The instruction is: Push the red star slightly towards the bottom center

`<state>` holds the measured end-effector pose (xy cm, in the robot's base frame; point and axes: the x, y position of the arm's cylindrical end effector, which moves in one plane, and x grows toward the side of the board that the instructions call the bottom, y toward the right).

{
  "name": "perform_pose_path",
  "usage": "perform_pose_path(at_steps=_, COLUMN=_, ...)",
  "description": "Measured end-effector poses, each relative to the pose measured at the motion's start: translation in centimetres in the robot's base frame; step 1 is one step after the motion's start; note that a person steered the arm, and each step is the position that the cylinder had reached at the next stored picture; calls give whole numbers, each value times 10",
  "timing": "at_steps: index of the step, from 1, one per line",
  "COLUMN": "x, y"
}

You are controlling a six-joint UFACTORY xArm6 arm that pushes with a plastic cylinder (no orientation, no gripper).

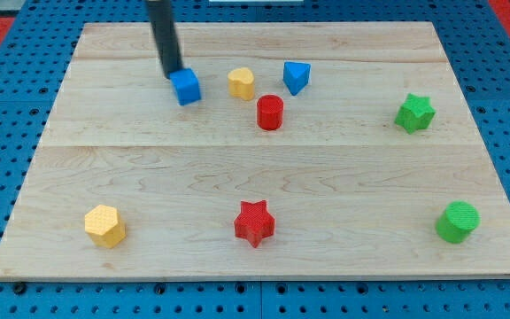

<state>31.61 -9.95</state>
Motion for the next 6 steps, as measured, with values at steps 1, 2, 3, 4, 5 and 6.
perform_pose_path(at_steps=1, x=-2, y=13)
perform_pose_path(at_steps=2, x=43, y=41)
perform_pose_path(at_steps=3, x=22, y=10)
perform_pose_path(at_steps=4, x=59, y=-56)
perform_pose_path(at_steps=5, x=142, y=-31)
perform_pose_path(at_steps=6, x=209, y=65)
